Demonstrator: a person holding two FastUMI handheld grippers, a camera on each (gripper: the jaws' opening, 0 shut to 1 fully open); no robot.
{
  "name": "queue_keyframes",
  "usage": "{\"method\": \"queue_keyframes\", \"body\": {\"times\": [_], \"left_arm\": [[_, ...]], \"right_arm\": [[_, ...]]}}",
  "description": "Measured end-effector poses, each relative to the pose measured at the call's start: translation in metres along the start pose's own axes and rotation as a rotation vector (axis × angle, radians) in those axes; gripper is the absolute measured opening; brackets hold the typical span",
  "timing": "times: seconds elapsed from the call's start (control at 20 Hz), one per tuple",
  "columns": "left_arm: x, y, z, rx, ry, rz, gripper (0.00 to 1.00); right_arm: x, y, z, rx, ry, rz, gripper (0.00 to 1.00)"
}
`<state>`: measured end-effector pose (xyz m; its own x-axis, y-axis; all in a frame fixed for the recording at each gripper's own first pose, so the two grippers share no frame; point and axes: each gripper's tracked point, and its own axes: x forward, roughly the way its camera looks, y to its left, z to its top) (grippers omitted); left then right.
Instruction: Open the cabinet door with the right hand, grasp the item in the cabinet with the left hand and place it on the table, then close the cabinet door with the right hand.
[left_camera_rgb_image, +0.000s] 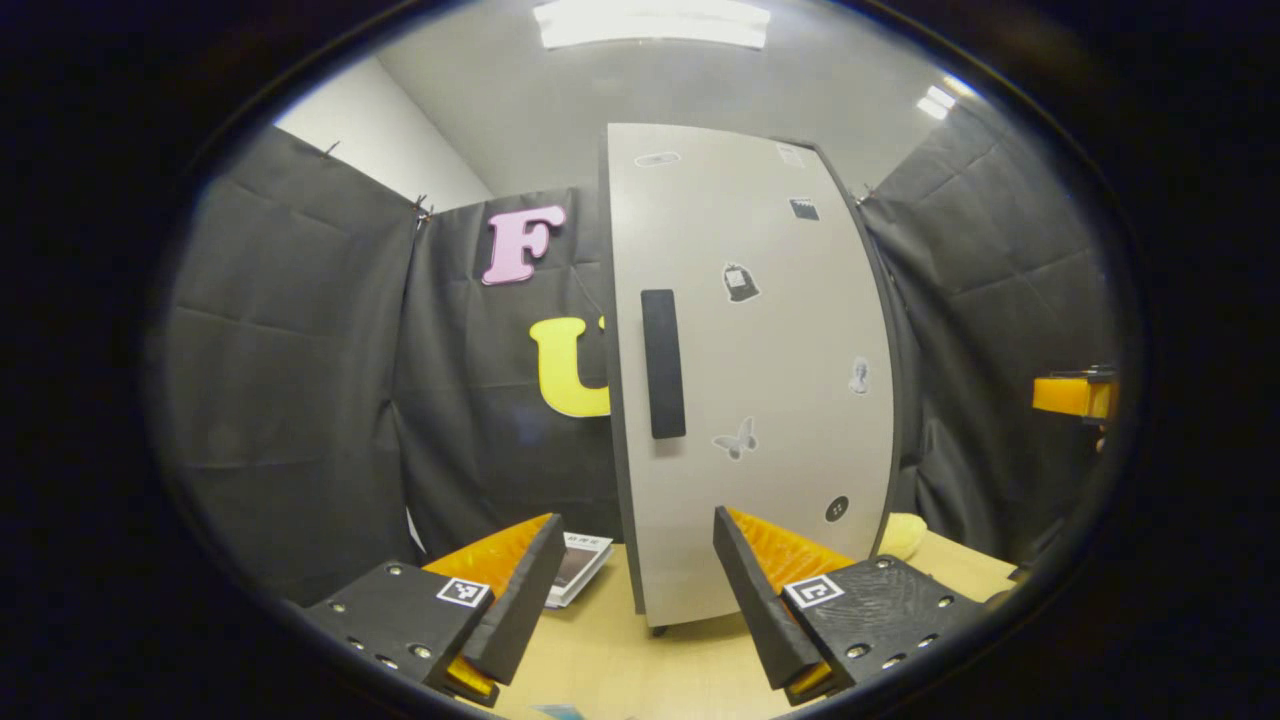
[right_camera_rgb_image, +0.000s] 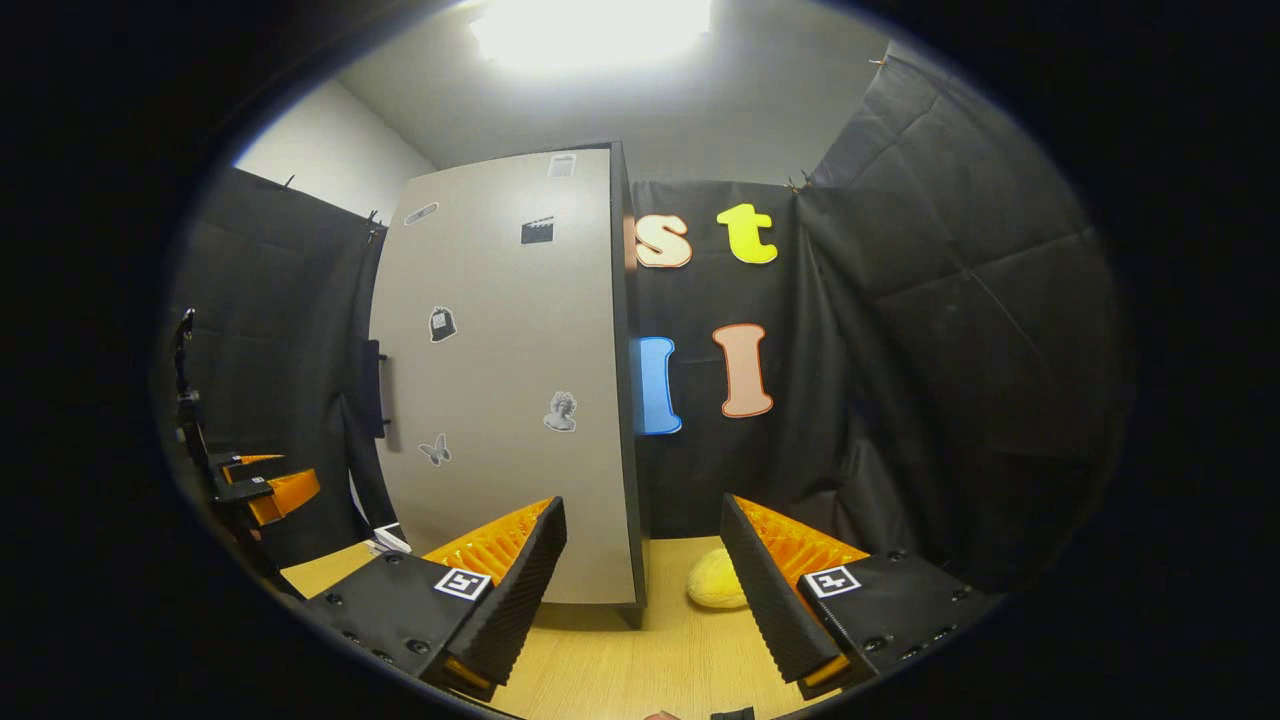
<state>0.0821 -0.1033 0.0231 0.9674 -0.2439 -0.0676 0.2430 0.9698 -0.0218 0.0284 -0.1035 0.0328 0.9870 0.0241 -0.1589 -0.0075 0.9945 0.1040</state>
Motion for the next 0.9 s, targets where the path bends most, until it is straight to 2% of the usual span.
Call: {"method": "queue_keyframes", "body": {"times": [0.9], "left_arm": [[-0.008, 0.005, 0.018, 0.010, -0.024, -0.004, 0.89]], "right_arm": [[-0.013, -0.008, 0.016, -0.007, -0.014, -0.013, 0.98]]}}
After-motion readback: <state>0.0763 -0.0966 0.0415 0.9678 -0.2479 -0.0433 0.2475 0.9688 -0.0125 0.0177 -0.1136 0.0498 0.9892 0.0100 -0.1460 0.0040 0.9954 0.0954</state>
